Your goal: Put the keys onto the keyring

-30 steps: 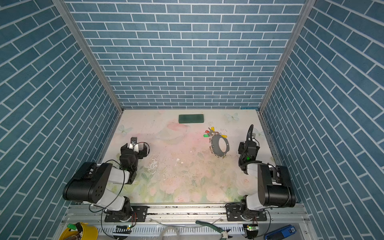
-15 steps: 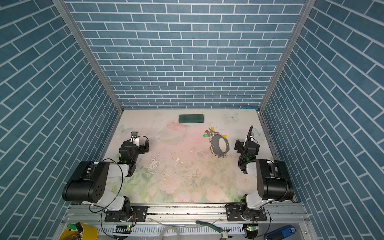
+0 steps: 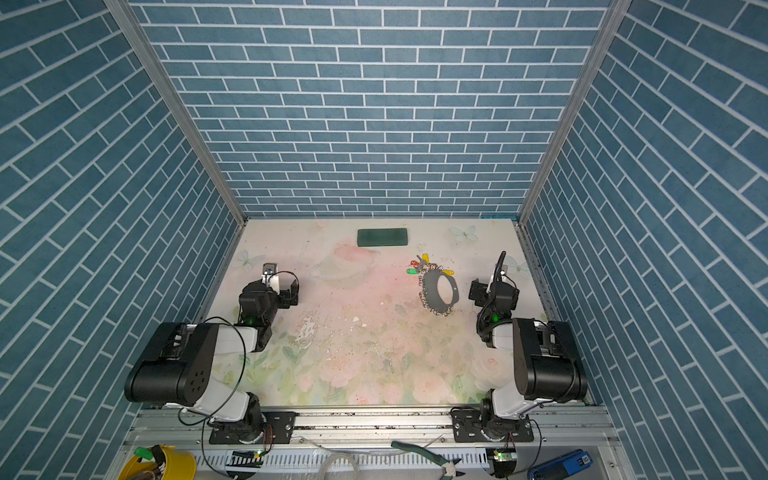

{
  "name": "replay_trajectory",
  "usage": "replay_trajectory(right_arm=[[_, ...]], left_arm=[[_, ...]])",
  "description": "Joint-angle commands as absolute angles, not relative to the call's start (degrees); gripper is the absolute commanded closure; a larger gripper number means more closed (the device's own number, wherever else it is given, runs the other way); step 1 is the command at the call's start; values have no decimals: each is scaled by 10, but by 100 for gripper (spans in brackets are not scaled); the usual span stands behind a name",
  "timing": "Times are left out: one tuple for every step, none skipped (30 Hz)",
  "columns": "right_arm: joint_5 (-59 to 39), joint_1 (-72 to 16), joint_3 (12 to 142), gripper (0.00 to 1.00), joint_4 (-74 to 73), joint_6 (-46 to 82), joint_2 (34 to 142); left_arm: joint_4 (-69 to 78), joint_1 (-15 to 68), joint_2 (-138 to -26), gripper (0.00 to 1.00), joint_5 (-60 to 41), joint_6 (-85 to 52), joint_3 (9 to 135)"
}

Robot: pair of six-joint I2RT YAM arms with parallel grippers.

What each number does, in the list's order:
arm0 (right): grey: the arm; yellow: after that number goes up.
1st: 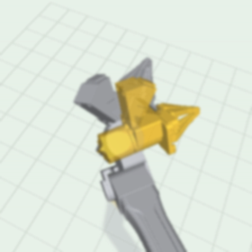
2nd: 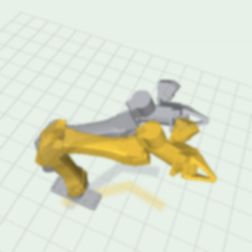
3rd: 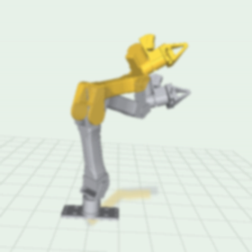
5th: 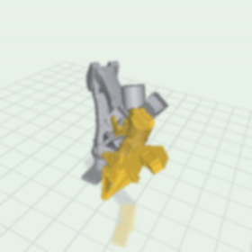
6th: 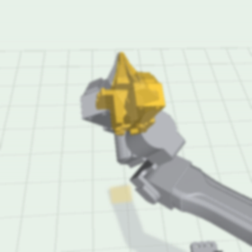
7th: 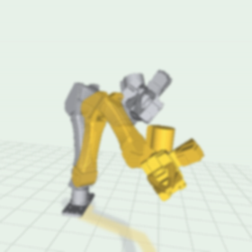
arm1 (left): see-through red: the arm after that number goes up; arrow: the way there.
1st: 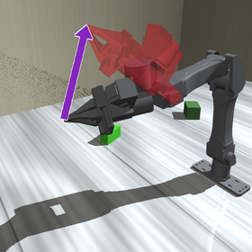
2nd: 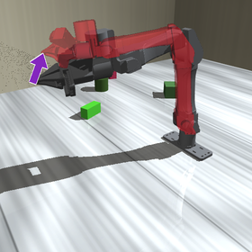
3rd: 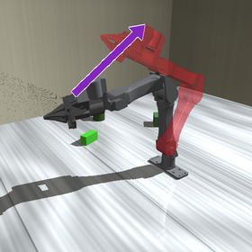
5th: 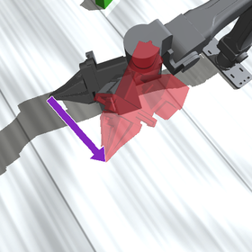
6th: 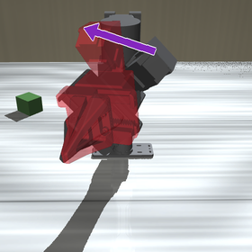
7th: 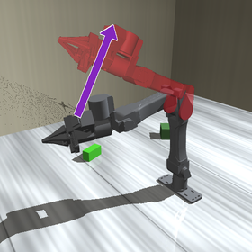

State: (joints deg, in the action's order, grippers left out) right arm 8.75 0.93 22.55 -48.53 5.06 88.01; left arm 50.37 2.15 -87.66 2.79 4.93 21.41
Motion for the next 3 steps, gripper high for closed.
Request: replay_trajectory(right_arm=[[85,11,221,1,-502,38,880],[85,11,221,1,-502,38,881],[85,11,221,1,-502,38,880]], left_arm=[[497,18,-880,1,20,46,222],[497,17,-879,0,20,46,223],[497,18,-879,0,22,47,223]])
